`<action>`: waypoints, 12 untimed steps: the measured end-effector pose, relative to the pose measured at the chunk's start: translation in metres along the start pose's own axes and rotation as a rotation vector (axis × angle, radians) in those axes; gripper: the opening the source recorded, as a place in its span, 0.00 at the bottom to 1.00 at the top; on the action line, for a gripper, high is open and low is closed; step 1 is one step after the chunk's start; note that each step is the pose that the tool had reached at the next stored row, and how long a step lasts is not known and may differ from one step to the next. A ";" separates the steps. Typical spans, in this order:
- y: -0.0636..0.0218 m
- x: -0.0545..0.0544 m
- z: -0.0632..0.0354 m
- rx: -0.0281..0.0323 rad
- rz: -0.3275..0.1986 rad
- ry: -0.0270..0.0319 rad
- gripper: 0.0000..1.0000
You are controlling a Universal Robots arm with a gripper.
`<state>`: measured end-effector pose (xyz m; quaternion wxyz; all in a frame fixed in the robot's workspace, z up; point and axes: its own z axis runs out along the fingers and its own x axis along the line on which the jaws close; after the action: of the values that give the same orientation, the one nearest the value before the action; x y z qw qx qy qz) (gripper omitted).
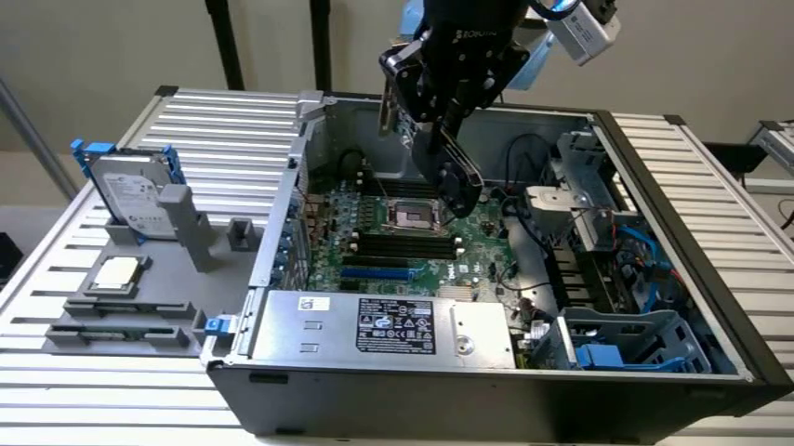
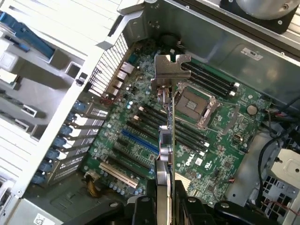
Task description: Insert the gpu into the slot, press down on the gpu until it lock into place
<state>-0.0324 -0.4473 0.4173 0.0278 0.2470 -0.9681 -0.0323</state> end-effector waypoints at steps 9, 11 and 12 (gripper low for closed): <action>-0.0004 0.000 0.0056 0.0114 -0.163 0.0040 0.26; -0.0006 0.000 0.0072 0.0148 -0.199 0.0030 0.26; -0.0006 0.000 0.0079 0.0167 -0.217 0.0025 0.26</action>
<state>-0.0324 -0.4473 0.4094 0.0233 0.3509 -0.9358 -0.0267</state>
